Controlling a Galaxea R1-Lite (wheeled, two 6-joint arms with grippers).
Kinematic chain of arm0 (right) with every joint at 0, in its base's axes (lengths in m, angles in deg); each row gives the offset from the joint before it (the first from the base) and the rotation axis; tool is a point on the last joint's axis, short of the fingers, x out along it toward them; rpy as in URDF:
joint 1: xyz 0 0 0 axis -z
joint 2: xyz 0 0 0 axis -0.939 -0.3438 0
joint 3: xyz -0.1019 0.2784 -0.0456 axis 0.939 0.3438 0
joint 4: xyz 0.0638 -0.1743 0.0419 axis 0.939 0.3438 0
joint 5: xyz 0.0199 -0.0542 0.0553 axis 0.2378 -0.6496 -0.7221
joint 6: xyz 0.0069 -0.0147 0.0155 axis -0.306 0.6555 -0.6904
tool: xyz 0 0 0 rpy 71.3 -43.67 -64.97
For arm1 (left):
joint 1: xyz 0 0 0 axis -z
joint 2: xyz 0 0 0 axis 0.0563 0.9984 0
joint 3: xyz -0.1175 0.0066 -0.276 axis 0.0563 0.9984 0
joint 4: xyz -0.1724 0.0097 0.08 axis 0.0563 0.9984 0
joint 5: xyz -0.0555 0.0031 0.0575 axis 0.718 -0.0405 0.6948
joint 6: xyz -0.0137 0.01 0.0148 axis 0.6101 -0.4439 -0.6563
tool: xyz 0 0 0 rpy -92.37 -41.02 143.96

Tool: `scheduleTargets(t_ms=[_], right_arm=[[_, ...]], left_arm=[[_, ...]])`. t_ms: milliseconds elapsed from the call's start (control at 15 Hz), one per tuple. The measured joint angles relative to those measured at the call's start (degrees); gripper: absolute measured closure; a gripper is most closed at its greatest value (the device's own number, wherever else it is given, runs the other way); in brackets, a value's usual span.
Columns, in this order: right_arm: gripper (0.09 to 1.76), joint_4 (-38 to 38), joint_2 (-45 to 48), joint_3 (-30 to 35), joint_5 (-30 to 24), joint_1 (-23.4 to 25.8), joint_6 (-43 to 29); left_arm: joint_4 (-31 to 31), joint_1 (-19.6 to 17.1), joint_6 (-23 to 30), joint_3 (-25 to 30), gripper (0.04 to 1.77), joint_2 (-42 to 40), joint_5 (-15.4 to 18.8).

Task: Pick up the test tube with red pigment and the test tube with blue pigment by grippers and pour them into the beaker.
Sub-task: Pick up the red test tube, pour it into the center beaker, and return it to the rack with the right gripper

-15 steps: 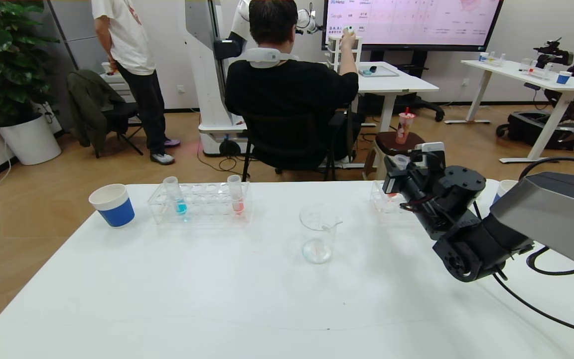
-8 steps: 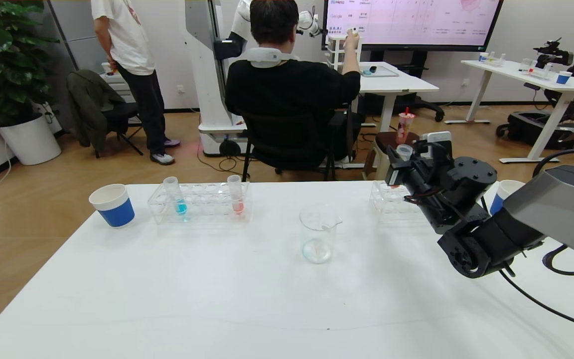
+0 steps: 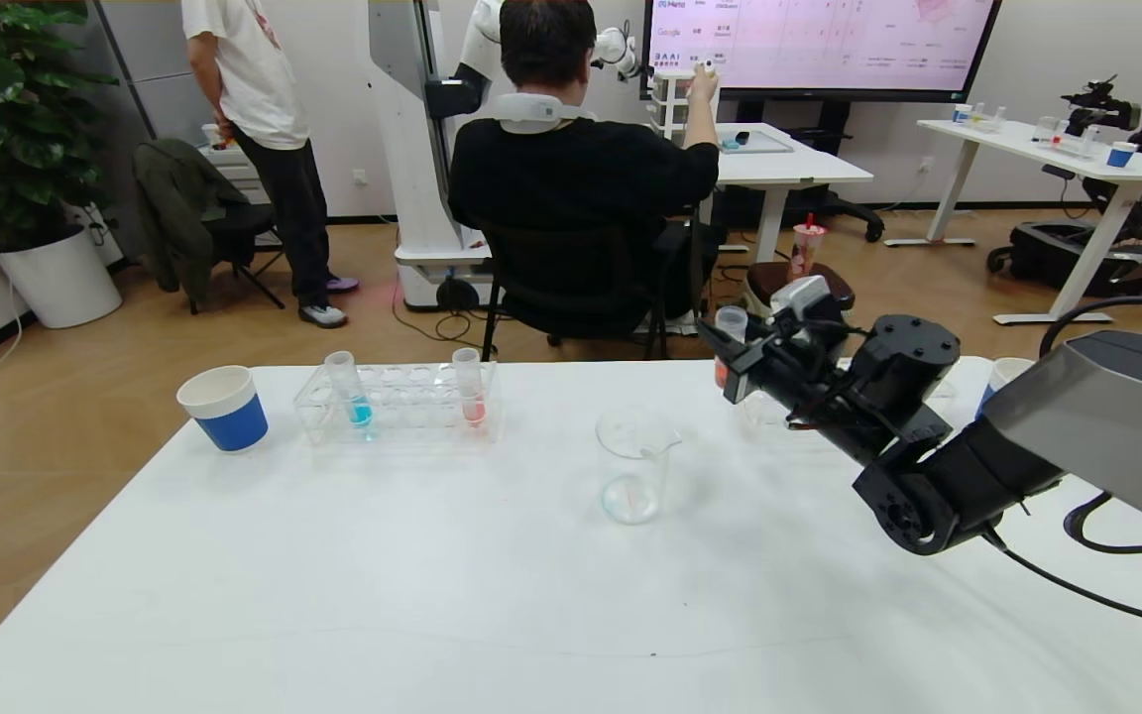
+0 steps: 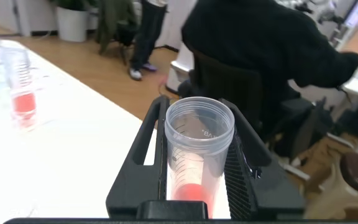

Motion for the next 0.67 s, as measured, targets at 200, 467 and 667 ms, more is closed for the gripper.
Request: scheduleTargets(t_ms=[200, 467, 667], right_arm=[[1.33, 1.8, -0.9, -4.2, -5.0, -0.9, 4.6], [1.33, 5.9, -1.8, -11.3, -7.4, -3.4, 12.4], [1.33, 5.7, -2.6, -12.7, -13.7, -3.8, 21.1]], left_arm=[[0.0, 0.0, 0.0, 0.0, 0.06, 0.0, 0.0], [0.0, 0.0, 0.0, 0.0, 0.06, 0.0, 0.0], [0.0, 0.0, 0.0, 0.0, 0.06, 0.0, 0.0]])
